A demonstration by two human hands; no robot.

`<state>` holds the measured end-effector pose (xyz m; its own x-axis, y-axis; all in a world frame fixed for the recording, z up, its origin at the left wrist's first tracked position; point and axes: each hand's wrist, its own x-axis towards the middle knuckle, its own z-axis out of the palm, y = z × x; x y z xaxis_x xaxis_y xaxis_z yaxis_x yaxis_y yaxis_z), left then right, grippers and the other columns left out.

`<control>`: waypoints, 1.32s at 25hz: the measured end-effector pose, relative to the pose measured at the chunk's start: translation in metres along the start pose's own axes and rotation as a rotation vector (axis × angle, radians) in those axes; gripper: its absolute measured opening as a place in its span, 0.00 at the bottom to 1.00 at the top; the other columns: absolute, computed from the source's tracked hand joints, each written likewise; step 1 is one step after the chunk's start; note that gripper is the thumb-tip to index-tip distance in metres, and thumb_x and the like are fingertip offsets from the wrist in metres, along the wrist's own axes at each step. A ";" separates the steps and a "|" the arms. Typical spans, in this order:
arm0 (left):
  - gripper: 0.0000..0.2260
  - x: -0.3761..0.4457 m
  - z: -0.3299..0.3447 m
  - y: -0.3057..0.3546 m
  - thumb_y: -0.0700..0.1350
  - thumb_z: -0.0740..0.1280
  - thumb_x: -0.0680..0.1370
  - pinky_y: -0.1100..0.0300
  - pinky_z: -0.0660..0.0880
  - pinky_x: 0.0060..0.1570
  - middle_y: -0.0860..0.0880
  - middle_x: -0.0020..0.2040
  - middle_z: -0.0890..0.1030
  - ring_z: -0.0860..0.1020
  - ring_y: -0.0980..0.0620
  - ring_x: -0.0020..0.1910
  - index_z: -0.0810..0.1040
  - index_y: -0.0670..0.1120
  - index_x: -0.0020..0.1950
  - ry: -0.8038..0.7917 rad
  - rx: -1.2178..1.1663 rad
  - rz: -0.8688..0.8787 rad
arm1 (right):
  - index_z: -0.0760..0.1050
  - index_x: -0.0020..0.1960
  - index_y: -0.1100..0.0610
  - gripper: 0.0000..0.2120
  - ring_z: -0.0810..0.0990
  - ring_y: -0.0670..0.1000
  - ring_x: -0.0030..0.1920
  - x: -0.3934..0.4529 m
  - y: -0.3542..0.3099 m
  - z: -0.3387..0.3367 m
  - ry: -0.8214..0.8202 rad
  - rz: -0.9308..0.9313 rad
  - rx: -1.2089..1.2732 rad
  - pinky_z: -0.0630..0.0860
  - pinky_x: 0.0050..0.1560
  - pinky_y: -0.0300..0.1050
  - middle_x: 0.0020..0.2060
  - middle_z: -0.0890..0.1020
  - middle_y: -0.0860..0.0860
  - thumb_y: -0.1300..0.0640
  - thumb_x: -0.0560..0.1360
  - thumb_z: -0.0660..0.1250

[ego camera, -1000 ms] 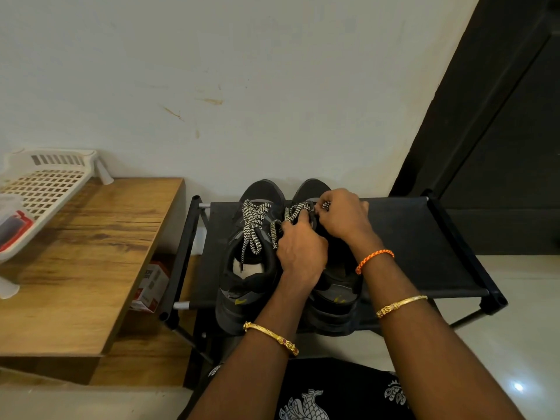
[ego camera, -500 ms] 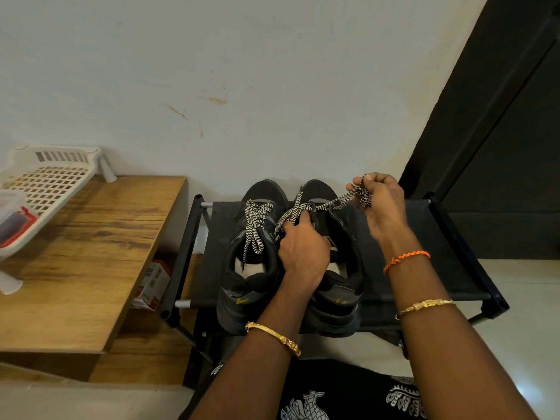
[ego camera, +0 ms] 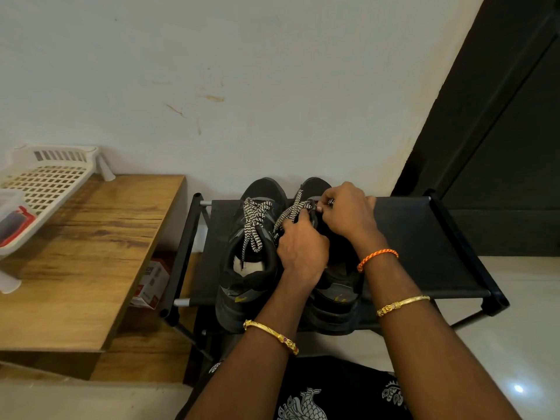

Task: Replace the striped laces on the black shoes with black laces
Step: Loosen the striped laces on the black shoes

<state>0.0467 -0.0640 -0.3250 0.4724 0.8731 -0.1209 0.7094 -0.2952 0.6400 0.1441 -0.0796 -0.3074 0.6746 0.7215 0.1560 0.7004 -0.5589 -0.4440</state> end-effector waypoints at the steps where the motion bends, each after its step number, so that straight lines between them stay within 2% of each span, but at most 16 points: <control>1: 0.23 0.000 0.000 0.000 0.42 0.61 0.76 0.48 0.71 0.54 0.40 0.65 0.69 0.74 0.36 0.58 0.65 0.50 0.71 -0.001 0.000 -0.002 | 0.80 0.43 0.51 0.04 0.74 0.55 0.53 -0.001 0.002 -0.001 0.012 -0.001 0.007 0.57 0.51 0.48 0.48 0.73 0.51 0.57 0.74 0.67; 3: 0.23 0.000 -0.001 0.001 0.44 0.63 0.76 0.48 0.71 0.54 0.40 0.65 0.69 0.74 0.36 0.58 0.65 0.50 0.71 0.001 0.008 -0.004 | 0.77 0.40 0.50 0.05 0.73 0.54 0.52 -0.003 0.007 -0.007 0.041 0.019 0.082 0.58 0.52 0.48 0.47 0.69 0.50 0.59 0.72 0.67; 6: 0.24 0.001 -0.001 0.002 0.46 0.65 0.76 0.48 0.71 0.55 0.41 0.66 0.68 0.74 0.37 0.58 0.65 0.50 0.71 0.001 0.018 -0.015 | 0.74 0.41 0.52 0.05 0.71 0.54 0.54 -0.001 0.027 -0.018 0.116 0.074 0.247 0.68 0.58 0.51 0.49 0.67 0.49 0.61 0.73 0.66; 8: 0.23 0.000 -0.001 0.002 0.46 0.65 0.76 0.47 0.71 0.55 0.41 0.66 0.68 0.74 0.37 0.59 0.65 0.49 0.71 -0.001 0.020 -0.018 | 0.74 0.43 0.55 0.03 0.72 0.52 0.53 0.000 0.038 -0.023 0.185 0.141 0.396 0.71 0.56 0.48 0.52 0.69 0.52 0.62 0.75 0.64; 10: 0.23 0.000 -0.001 0.002 0.45 0.64 0.76 0.47 0.71 0.55 0.41 0.66 0.68 0.74 0.37 0.58 0.65 0.49 0.71 -0.003 0.016 -0.017 | 0.74 0.45 0.57 0.04 0.75 0.48 0.51 0.002 0.038 -0.026 0.215 0.269 0.694 0.72 0.48 0.39 0.56 0.74 0.56 0.63 0.77 0.62; 13: 0.22 0.000 -0.001 0.002 0.45 0.64 0.76 0.47 0.71 0.54 0.41 0.66 0.68 0.74 0.37 0.58 0.65 0.49 0.70 0.000 0.017 -0.016 | 0.71 0.44 0.57 0.08 0.82 0.48 0.43 0.002 0.022 -0.025 0.123 0.417 1.284 0.78 0.39 0.38 0.46 0.82 0.58 0.67 0.78 0.58; 14: 0.22 -0.001 0.000 0.002 0.45 0.64 0.76 0.48 0.72 0.54 0.41 0.66 0.68 0.74 0.37 0.58 0.65 0.49 0.70 0.002 0.020 -0.015 | 0.70 0.44 0.57 0.08 0.82 0.49 0.41 0.001 0.016 -0.022 0.131 0.394 1.263 0.79 0.38 0.40 0.41 0.82 0.57 0.66 0.78 0.58; 15: 0.22 0.000 0.000 0.002 0.45 0.64 0.76 0.48 0.71 0.54 0.41 0.66 0.69 0.75 0.37 0.58 0.66 0.48 0.70 0.005 0.022 -0.015 | 0.71 0.45 0.57 0.06 0.82 0.50 0.40 0.001 0.012 -0.018 0.151 0.324 1.081 0.79 0.40 0.43 0.38 0.82 0.55 0.64 0.78 0.59; 16: 0.22 0.000 0.000 0.002 0.45 0.63 0.77 0.48 0.71 0.54 0.41 0.65 0.69 0.75 0.37 0.58 0.66 0.48 0.70 0.008 0.023 -0.014 | 0.73 0.46 0.56 0.04 0.81 0.52 0.42 0.002 0.012 -0.011 0.144 0.194 0.764 0.78 0.44 0.46 0.38 0.82 0.53 0.61 0.78 0.60; 17: 0.21 0.000 0.000 0.002 0.45 0.63 0.77 0.48 0.71 0.54 0.41 0.65 0.69 0.75 0.37 0.57 0.66 0.48 0.70 0.011 0.023 -0.012 | 0.75 0.47 0.55 0.05 0.79 0.54 0.45 0.003 0.013 -0.006 0.104 0.070 0.449 0.76 0.49 0.48 0.41 0.82 0.53 0.57 0.77 0.61; 19: 0.21 0.001 0.000 0.001 0.45 0.63 0.77 0.48 0.71 0.54 0.40 0.65 0.69 0.75 0.37 0.58 0.66 0.48 0.70 0.007 0.022 -0.010 | 0.79 0.49 0.53 0.07 0.75 0.57 0.55 0.005 0.014 0.002 -0.028 -0.029 0.109 0.68 0.57 0.51 0.48 0.82 0.54 0.54 0.77 0.63; 22: 0.21 0.000 0.000 0.001 0.45 0.62 0.77 0.48 0.71 0.54 0.40 0.65 0.69 0.74 0.37 0.58 0.66 0.48 0.70 0.003 0.023 -0.004 | 0.80 0.48 0.49 0.06 0.71 0.58 0.60 0.008 0.011 0.001 -0.142 0.011 0.073 0.62 0.58 0.52 0.49 0.81 0.53 0.52 0.75 0.65; 26: 0.21 0.000 0.000 0.002 0.44 0.63 0.77 0.48 0.71 0.54 0.41 0.65 0.69 0.74 0.37 0.58 0.66 0.48 0.70 0.018 0.005 -0.026 | 0.79 0.43 0.51 0.03 0.74 0.57 0.55 0.004 0.008 -0.008 -0.111 0.029 0.054 0.64 0.54 0.51 0.44 0.78 0.52 0.56 0.73 0.66; 29: 0.23 0.001 -0.001 0.003 0.45 0.66 0.76 0.47 0.71 0.55 0.41 0.65 0.69 0.74 0.36 0.59 0.65 0.48 0.70 0.018 -0.006 -0.053 | 0.78 0.41 0.57 0.03 0.76 0.55 0.47 0.002 0.014 -0.020 -0.128 0.041 0.153 0.74 0.49 0.49 0.46 0.79 0.57 0.61 0.72 0.65; 31: 0.24 0.000 -0.001 0.003 0.46 0.67 0.75 0.47 0.71 0.56 0.41 0.66 0.69 0.74 0.36 0.59 0.65 0.48 0.70 0.012 -0.012 -0.058 | 0.79 0.45 0.62 0.05 0.77 0.55 0.44 -0.001 0.019 -0.024 -0.180 0.045 0.175 0.74 0.43 0.45 0.46 0.81 0.60 0.63 0.73 0.64; 33: 0.24 0.000 -0.001 0.003 0.45 0.66 0.76 0.46 0.71 0.56 0.41 0.66 0.68 0.74 0.36 0.59 0.65 0.48 0.70 0.018 -0.017 -0.057 | 0.76 0.45 0.62 0.06 0.78 0.56 0.43 -0.002 0.025 -0.026 -0.184 0.116 0.222 0.77 0.44 0.47 0.46 0.80 0.61 0.63 0.74 0.61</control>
<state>0.0486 -0.0648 -0.3220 0.4216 0.8953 -0.1436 0.7258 -0.2383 0.6453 0.1660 -0.1058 -0.2953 0.6793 0.7314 -0.0601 0.5397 -0.5534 -0.6344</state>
